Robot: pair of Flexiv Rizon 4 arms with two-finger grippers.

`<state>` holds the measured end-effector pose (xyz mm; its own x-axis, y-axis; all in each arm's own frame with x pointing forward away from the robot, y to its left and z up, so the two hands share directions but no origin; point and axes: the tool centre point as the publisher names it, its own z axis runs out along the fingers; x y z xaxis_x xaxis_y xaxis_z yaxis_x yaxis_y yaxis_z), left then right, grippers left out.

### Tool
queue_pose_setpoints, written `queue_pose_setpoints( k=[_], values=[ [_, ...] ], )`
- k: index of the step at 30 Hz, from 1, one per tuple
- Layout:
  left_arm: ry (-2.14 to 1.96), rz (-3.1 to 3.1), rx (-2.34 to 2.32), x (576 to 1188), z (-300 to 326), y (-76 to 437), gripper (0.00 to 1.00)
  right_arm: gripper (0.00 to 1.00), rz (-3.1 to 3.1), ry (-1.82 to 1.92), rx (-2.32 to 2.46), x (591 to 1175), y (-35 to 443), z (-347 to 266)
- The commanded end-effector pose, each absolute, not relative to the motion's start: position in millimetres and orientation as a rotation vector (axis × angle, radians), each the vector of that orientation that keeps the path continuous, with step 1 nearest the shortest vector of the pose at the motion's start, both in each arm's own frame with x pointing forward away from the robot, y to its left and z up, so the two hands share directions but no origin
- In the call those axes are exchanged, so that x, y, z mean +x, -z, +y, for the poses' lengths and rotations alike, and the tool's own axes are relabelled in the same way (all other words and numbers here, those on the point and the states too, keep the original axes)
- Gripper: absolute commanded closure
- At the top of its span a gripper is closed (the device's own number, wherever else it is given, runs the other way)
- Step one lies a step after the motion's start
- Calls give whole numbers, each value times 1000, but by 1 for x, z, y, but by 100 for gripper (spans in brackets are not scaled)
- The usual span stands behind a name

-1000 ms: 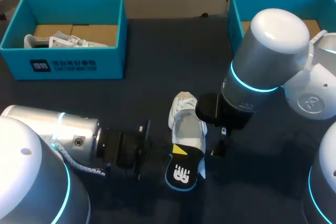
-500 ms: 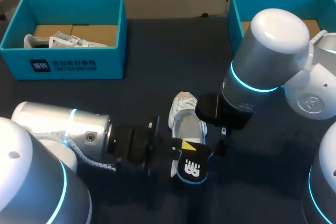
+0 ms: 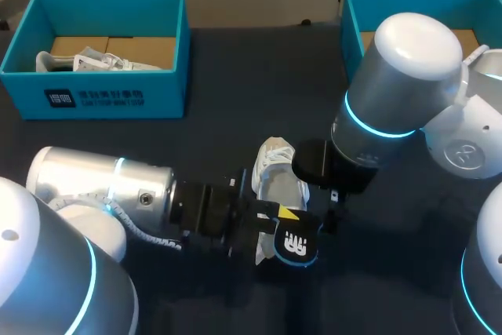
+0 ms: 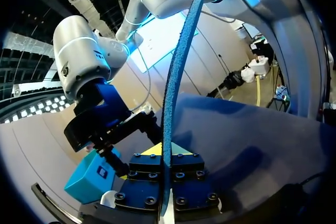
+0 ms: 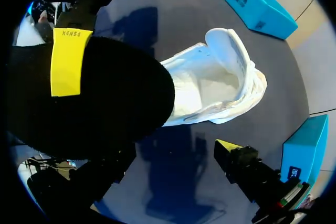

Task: Take the shoe out of the shoebox, open the shoe tongue, remove and reinsert the insole, then place the shoe into the shoebox

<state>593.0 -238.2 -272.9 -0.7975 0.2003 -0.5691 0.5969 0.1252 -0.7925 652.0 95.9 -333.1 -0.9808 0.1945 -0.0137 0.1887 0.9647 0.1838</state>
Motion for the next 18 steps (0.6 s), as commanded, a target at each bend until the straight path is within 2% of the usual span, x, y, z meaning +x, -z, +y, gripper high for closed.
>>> queue_pose_setpoints(
  k=[1,18],
  values=[
    [1710,2097,781,593,-237,272,100,0,3080,-283,302,651,334,96],
    [1690,2130,742,595,-224,278,100,0,3080,-283,302,651,334,96]
  ],
)
